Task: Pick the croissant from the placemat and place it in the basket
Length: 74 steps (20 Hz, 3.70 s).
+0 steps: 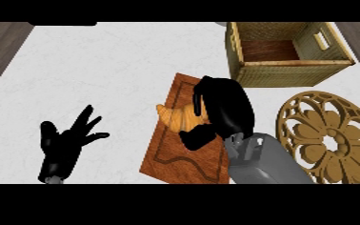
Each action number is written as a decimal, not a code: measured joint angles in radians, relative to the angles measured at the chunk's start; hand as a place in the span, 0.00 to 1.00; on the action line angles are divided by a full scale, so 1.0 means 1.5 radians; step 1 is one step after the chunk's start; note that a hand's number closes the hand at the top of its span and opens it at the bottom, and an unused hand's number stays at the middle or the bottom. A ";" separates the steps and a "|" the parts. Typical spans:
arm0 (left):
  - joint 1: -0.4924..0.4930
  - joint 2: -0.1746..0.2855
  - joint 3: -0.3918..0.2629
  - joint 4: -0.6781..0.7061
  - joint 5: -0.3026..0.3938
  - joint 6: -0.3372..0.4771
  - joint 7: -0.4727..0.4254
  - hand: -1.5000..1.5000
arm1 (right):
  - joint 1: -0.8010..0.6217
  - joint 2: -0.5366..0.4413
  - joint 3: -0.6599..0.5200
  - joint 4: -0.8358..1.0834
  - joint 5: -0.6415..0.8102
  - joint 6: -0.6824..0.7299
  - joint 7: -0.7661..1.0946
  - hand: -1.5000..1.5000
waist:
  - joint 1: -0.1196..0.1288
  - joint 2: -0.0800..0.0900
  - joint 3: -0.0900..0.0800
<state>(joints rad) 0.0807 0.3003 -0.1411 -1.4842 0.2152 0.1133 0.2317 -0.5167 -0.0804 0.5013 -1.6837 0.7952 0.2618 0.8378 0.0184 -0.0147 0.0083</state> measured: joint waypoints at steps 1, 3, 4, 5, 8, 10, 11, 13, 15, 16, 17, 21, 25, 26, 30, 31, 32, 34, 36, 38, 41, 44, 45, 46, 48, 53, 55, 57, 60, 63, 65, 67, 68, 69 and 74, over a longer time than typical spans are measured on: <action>0.001 0.000 0.000 0.000 0.001 0.000 0.000 0.50 | -0.008 0.011 -0.007 -0.023 -0.012 -0.034 0.014 1.00 | 0.000 0.000 0.000; 0.000 0.001 0.001 0.000 0.002 -0.002 0.001 0.50 | -0.040 0.027 -0.024 -0.065 -0.027 -0.092 0.045 1.00 | -0.001 0.000 0.000; 0.000 0.002 0.002 0.001 0.003 -0.002 0.002 0.50 | -0.058 0.033 -0.027 -0.083 -0.023 -0.115 0.062 1.00 | -0.002 0.000 0.000; 0.001 0.002 0.001 -0.001 0.001 -0.002 0.003 0.50 | -0.083 0.037 -0.035 -0.096 -0.020 -0.132 0.078 1.00 | -0.002 0.000 0.000; 0.001 0.004 0.004 -0.001 0.000 0.001 0.007 0.50 | -0.161 0.044 -0.069 -0.130 -0.016 -0.152 0.131 1.00 | -0.005 -0.001 -0.001; 0.004 0.003 0.006 -0.001 -0.001 0.001 0.003 0.50 | -0.212 0.046 -0.097 -0.137 -0.010 -0.151 0.154 1.00 | -0.007 -0.001 -0.001; 0.007 0.003 0.006 -0.004 -0.002 0.002 0.003 0.50 | -0.236 0.045 -0.118 -0.137 -0.006 -0.146 0.161 1.00 | -0.009 -0.001 -0.001; 0.006 0.003 0.007 -0.004 -0.007 0.007 0.008 0.50 | -0.291 0.047 -0.152 -0.124 0.003 -0.136 0.177 1.00 | -0.011 -0.001 0.000; 0.011 0.004 0.010 -0.004 -0.002 0.001 0.000 0.50 | -0.338 0.036 -0.200 -0.114 0.004 -0.125 0.183 1.00 | -0.013 -0.001 -0.001; 0.013 0.004 0.009 -0.008 -0.001 0.000 0.002 0.50 | -0.365 0.035 -0.220 -0.103 0.006 -0.120 0.188 1.00 | -0.013 -0.001 -0.001; 0.013 0.004 0.008 -0.010 -0.004 0.003 0.004 0.50 | -0.386 0.027 -0.244 -0.091 0.002 -0.114 0.187 1.00 | -0.013 0.000 -0.001; 0.011 0.006 0.014 -0.007 0.001 -0.004 0.003 0.50 | -0.450 -0.003 -0.318 -0.042 -0.009 -0.095 0.183 1.00 | -0.014 0.002 -0.001; 0.013 0.003 0.013 -0.009 -0.004 -0.003 -0.003 0.50 | -0.495 -0.046 -0.383 0.024 -0.028 -0.078 0.167 1.00 | -0.012 0.004 -0.001; 0.014 0.001 0.013 -0.008 -0.005 -0.003 -0.011 0.50 | -0.503 -0.055 -0.394 0.046 -0.031 -0.075 0.161 1.00 | -0.011 0.004 -0.001; 0.014 -0.001 0.014 -0.007 -0.009 -0.005 -0.018 0.50 | -0.515 -0.095 -0.427 0.113 -0.042 -0.061 0.132 1.00 | -0.009 0.006 0.000; 0.012 -0.001 0.014 -0.006 -0.010 -0.006 -0.018 0.50 | -0.522 -0.104 -0.432 0.133 -0.044 -0.057 0.125 1.00 | -0.009 0.006 0.000; 0.010 0.001 0.015 -0.007 -0.007 -0.010 -0.011 0.50 | -0.524 -0.111 -0.434 0.151 -0.042 -0.056 0.116 1.00 | -0.008 0.007 0.000; 0.006 0.000 0.015 -0.006 -0.007 -0.010 -0.005 0.50 | -0.523 -0.125 -0.445 0.192 -0.044 -0.060 0.092 1.00 | -0.006 0.008 0.000; 0.007 -0.001 0.015 -0.006 -0.008 -0.014 -0.010 0.50 | -0.523 -0.134 -0.454 0.223 -0.048 -0.063 0.073 1.00 | -0.004 0.008 0.000; 0.005 -0.001 0.016 -0.006 -0.007 -0.015 -0.005 0.50 | -0.515 -0.136 -0.464 0.249 -0.052 -0.078 0.052 1.00 | -0.004 0.009 0.000; 0.008 -0.003 0.017 -0.005 -0.008 -0.020 -0.015 0.50 | -0.492 -0.139 -0.484 0.277 -0.062 -0.105 0.019 1.00 | -0.004 0.009 0.000; 0.006 -0.004 0.019 -0.002 -0.010 -0.020 -0.016 0.50 | -0.477 -0.130 -0.514 0.304 -0.082 -0.144 -0.006 1.00 | -0.003 0.009 0.001; 0.008 -0.005 0.018 -0.005 -0.014 -0.016 -0.016 0.50 | -0.476 -0.131 -0.525 0.311 -0.091 -0.150 -0.014 1.00 | -0.003 0.009 0.001; 0.007 -0.006 0.021 0.000 -0.010 -0.020 -0.024 0.50 | -0.468 -0.134 -0.536 0.321 -0.100 -0.156 -0.026 1.00 | -0.003 0.009 0.001; 0.005 -0.007 0.021 0.001 -0.016 -0.015 -0.015 0.50 | -0.448 -0.137 -0.551 0.335 -0.116 -0.169 -0.060 1.00 | -0.004 0.009 0.002; 0.008 -0.010 0.023 -0.004 -0.020 -0.014 -0.013 0.50 | -0.418 -0.132 -0.561 0.374 -0.130 -0.203 -0.118 1.00 | -0.004 0.008 0.002; 0.008 -0.011 0.024 -0.005 -0.018 -0.015 -0.010 0.50 | -0.407 -0.148 -0.559 0.398 -0.116 -0.210 -0.133 1.00 | -0.004 0.009 0.001; 0.010 -0.009 0.027 -0.006 -0.012 -0.024 -0.012 0.50 | -0.396 -0.162 -0.546 0.413 -0.081 -0.226 -0.125 1.00 | -0.004 0.009 0.000; 0.005 -0.008 0.030 0.000 -0.014 -0.023 -0.004 0.50 | -0.380 -0.192 -0.533 0.434 -0.068 -0.203 -0.146 0.00 | -0.007 0.008 0.002; 0.011 -0.007 0.028 -0.009 -0.014 -0.027 -0.002 0.50 | -0.363 -0.217 -0.521 0.449 -0.061 -0.183 -0.178 0.00 | -0.007 0.007 0.001; 0.013 -0.008 0.030 -0.008 -0.014 -0.029 -0.004 0.50 | -0.354 -0.230 -0.521 0.453 -0.060 -0.183 -0.201 0.00 | -0.007 0.007 0.001; 0.014 -0.011 0.030 -0.011 -0.017 -0.025 0.002 0.50 | -0.349 -0.246 -0.526 0.459 -0.066 -0.179 -0.223 0.00 | -0.007 0.007 0.001; 0.012 -0.012 0.030 -0.008 -0.020 -0.023 0.001 0.50 | -0.354 -0.254 -0.528 0.462 -0.069 -0.175 -0.228 0.00 | -0.007 0.007 0.002; 0.011 -0.013 0.032 -0.004 -0.021 -0.024 -0.003 0.50 | -0.356 -0.258 -0.530 0.462 -0.071 -0.174 -0.232 0.00 | -0.007 0.006 0.002; 0.018 -0.017 0.036 -0.004 -0.024 -0.026 -0.019 0.50 | -0.351 -0.271 -0.563 0.440 -0.100 -0.191 -0.237 0.00 | -0.010 0.004 0.003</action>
<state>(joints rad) 0.1071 0.2750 -0.0866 -1.4897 0.1791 0.0747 0.2032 -1.0426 -0.4862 -0.3426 -1.0241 0.6453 -0.0247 0.4823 0.0036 -0.0086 0.0122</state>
